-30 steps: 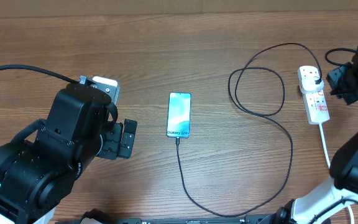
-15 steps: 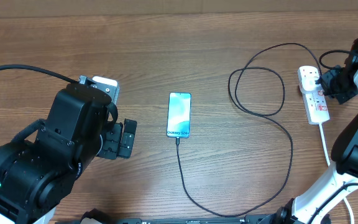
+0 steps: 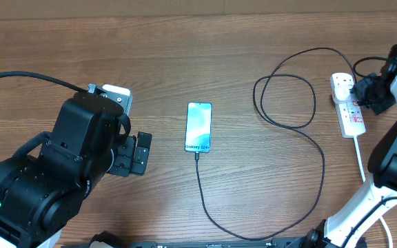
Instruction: Plug charger to phone and switch on socket
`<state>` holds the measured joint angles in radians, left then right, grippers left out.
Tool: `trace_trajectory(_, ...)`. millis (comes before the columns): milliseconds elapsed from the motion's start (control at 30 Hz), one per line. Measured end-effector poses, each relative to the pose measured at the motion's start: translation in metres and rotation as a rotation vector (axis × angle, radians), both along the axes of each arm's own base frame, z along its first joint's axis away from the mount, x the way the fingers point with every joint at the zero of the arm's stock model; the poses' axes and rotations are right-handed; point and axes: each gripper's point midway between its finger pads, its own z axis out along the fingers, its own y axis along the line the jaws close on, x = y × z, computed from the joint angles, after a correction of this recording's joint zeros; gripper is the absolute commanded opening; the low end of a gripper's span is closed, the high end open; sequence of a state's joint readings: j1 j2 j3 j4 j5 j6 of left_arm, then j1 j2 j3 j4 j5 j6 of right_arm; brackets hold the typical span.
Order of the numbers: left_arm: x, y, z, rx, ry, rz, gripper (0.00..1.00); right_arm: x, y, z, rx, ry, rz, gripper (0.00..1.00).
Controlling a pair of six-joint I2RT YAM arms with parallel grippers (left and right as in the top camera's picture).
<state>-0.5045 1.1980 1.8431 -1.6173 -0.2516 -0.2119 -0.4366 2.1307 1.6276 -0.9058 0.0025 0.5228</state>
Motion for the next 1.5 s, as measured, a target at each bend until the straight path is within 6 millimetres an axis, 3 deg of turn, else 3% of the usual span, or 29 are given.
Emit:
trace_trajectory(200,-0.002,0.001,0.002,-0.004,-0.007,0.000,1.00,-0.003,0.006,-0.004,0.017,0.031,0.031,0.04)
trace_trajectory(333,-0.013,0.008,0.011,-0.029,-0.052,0.005,1.00,-0.012,0.023,-0.003,0.066,0.080,0.055,0.04)
trace_trajectory(500,-0.043,0.046,0.035,-0.088,-0.185,0.118,1.00,-0.017,0.047,0.008,0.130,0.131,0.094,0.04)
trace_trajectory(633,-0.085,0.080,0.055,-0.131,-0.339,0.244,1.00,-0.006,0.036,0.042,0.094,0.087,0.088,0.04)
trace_trajectory(767,-0.136,0.099,0.068,-0.175,-0.500,0.310,1.00,-0.002,0.024,0.108,0.023,-0.031,0.057,0.04)
trace_trajectory(833,-0.158,0.104,0.070,-0.197,-0.567,0.317,1.00,0.000,0.020,0.162,-0.024,-0.150,0.029,0.04)
trace_trajectory(900,-0.177,0.107,0.071,-0.218,-0.625,0.315,1.00,-0.001,0.019,0.226,-0.073,-0.311,-0.001,0.04)
trace_trajectory(1033,-0.209,0.113,0.070,-0.253,-0.719,0.312,1.00,-0.018,0.036,0.392,-0.172,-0.791,-0.010,0.04)
trace_trajectory(1133,-0.229,0.117,0.067,-0.275,-0.780,0.309,1.00,-0.062,0.073,0.521,-0.249,-1.191,0.072,0.04)
trace_trajectory(1200,-0.242,0.119,0.065,-0.288,-0.820,0.310,1.00,-0.100,0.099,0.579,-0.291,-1.378,0.133,0.04)
trace_trajectory(1267,-0.255,0.121,0.062,-0.298,-0.857,0.315,1.00,-0.139,0.123,0.614,-0.323,-1.498,0.183,0.04)
trace_trajectory(1333,-0.267,0.123,0.057,-0.301,-0.888,0.329,1.00,-0.175,0.143,0.634,-0.346,-1.570,0.215,0.04)
trace_trajectory(1433,-0.282,0.123,0.043,-0.287,-0.899,0.361,1.00,-0.213,0.164,0.639,-0.368,-1.600,0.252,0.04)
trace_trajectory(1500,-0.291,0.122,0.038,-0.281,-0.920,0.385,1.00,-0.225,0.171,0.632,-0.375,-1.576,0.268,0.04)
